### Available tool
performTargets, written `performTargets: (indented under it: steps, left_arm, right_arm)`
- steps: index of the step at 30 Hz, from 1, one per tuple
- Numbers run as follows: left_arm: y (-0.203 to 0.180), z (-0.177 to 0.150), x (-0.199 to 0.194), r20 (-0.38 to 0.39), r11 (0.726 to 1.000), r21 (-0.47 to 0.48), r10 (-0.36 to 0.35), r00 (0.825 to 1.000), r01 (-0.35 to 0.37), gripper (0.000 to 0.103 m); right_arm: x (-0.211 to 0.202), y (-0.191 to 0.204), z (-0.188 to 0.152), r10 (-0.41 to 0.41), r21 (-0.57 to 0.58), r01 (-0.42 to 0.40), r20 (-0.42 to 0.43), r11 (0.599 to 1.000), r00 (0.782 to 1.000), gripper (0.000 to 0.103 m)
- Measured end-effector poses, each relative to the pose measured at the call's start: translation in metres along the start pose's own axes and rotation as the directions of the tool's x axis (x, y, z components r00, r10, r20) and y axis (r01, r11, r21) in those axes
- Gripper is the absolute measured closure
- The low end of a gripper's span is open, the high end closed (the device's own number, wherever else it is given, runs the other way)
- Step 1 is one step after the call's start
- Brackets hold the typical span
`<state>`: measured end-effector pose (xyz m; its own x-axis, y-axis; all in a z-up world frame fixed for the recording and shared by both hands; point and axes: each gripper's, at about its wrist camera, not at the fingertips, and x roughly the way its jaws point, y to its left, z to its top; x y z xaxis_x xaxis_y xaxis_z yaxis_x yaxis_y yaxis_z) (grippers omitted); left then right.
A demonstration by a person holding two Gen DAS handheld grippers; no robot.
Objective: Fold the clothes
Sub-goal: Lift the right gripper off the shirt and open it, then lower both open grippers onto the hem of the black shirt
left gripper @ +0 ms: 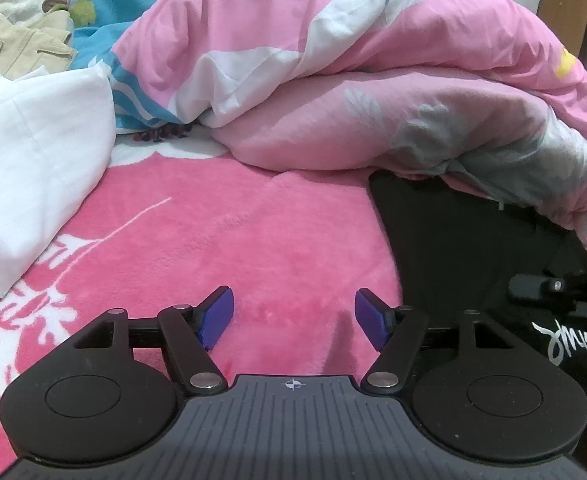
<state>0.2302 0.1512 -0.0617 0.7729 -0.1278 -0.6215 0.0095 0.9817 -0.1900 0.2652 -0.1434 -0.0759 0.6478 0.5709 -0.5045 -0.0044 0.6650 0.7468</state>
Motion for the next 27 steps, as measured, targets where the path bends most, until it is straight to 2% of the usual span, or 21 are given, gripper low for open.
performTargets:
  steps: [2, 6, 7, 9, 11, 15, 20, 24, 26, 27]
  left_arm:
    - [0.000, 0.000, 0.000, -0.002, 1.000, 0.001, 0.003, 1.000, -0.003, 0.035]
    - [0.000, 0.000, -0.003, 0.004, 1.000, -0.004, 0.010, 1.000, -0.010, 0.035]
    - [0.000, 0.000, -0.005, 0.008, 1.000, -0.007, 0.014, 1.000, -0.014, 0.035]
    - [0.001, 0.001, -0.009, 0.020, 1.000, -0.013, 0.025, 0.999, -0.024, 0.034]
    - [0.001, 0.001, -0.015, 0.037, 0.999, -0.021, 0.036, 0.999, -0.035, 0.034]
    - [0.000, 0.000, -0.029, 0.078, 0.999, -0.023, 0.043, 0.996, -0.041, 0.034]
    - [-0.007, -0.009, -0.051, 0.152, 0.999, 0.022, 0.020, 0.988, -0.024, 0.033]
    - [-0.008, -0.019, -0.072, 0.206, 0.998, 0.060, -0.021, 0.978, 0.008, 0.029]
    - [-0.006, -0.025, -0.086, 0.234, 0.997, 0.061, -0.056, 0.971, 0.043, 0.024]
    - [-0.004, -0.030, -0.094, 0.246, 0.997, 0.051, -0.072, 0.966, 0.062, 0.016]
  right_arm:
    - [-0.001, -0.016, -0.003, -0.073, 0.030, 0.074, -0.043, 0.997, 0.996, 0.101]
    - [-0.036, -0.041, -0.025, 0.001, 0.169, 0.005, -0.035, 0.986, 0.999, 0.099]
    - [-0.049, -0.044, -0.031, 0.003, 0.190, 0.003, -0.033, 0.982, 0.999, 0.088]
    - [-0.082, -0.045, -0.045, -0.003, 0.209, 0.009, -0.028, 0.978, 1.000, 0.083]
    - [-0.112, -0.045, -0.058, -0.014, 0.220, 0.017, -0.014, 0.975, 1.000, 0.068]
    - [-0.183, -0.040, -0.080, -0.101, 0.186, 0.082, 0.100, 0.979, 0.990, 0.067]
    - [-0.238, -0.034, -0.114, -0.231, 0.091, 0.215, 0.229, 0.972, 0.946, 0.067]
    - [-0.274, -0.031, -0.142, -0.320, 0.017, 0.332, 0.315, 0.943, 0.894, 0.066]
    - [-0.293, -0.029, -0.157, -0.359, -0.015, 0.390, 0.359, 0.921, 0.862, 0.062]
    - [-0.302, -0.028, -0.164, -0.376, -0.030, 0.418, 0.382, 0.908, 0.844, 0.060]
